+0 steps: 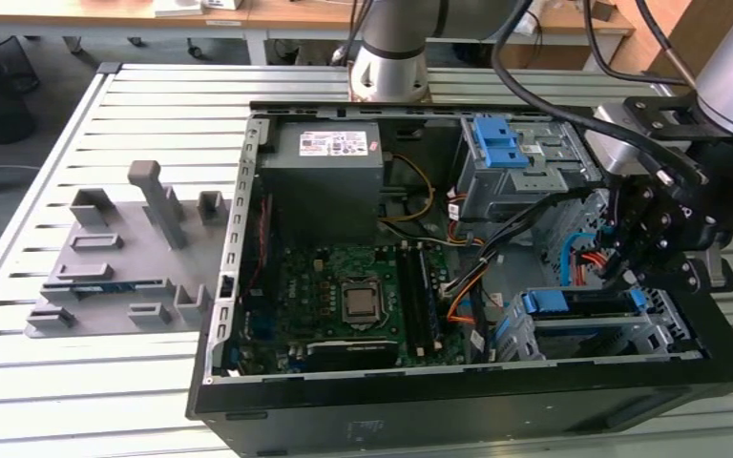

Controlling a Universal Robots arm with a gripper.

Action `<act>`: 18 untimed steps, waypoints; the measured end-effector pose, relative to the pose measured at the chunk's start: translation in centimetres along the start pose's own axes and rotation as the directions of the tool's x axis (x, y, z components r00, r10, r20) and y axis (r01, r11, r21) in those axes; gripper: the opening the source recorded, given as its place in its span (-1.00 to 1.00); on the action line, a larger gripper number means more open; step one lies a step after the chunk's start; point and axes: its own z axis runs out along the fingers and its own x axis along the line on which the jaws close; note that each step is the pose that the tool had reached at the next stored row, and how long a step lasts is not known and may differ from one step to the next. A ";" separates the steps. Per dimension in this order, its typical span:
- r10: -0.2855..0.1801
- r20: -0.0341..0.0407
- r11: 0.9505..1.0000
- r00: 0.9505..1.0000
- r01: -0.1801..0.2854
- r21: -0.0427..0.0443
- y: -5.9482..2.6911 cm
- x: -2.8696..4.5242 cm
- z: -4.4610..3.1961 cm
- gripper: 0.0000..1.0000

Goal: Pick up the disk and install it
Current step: 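Insert the first disk wire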

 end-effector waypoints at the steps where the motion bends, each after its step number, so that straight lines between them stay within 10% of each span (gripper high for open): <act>1: 0.000 0.001 1.000 1.000 0.000 0.000 -0.01 -0.01 -0.09 -0.67; 18: 0.000 0.014 1.000 1.000 0.000 0.000 0.43 0.73 -0.63 -0.67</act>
